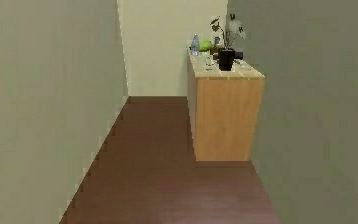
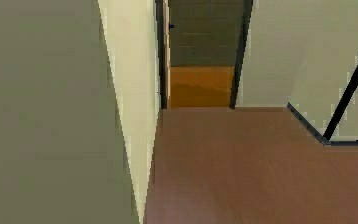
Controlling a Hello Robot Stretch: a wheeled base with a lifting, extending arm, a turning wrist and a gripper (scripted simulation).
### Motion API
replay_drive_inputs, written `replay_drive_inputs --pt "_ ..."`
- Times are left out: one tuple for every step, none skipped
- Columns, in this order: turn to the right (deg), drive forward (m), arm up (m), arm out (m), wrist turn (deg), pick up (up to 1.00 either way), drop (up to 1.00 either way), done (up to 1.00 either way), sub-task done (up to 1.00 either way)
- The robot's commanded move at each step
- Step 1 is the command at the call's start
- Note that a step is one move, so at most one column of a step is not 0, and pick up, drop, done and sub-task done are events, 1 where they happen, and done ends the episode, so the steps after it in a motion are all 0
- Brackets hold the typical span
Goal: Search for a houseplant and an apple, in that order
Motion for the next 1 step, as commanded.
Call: replay_drive_inputs --pt "0.0 1.00 0.00 0.00 0.0 0.00 0.00 0.00 0.00"
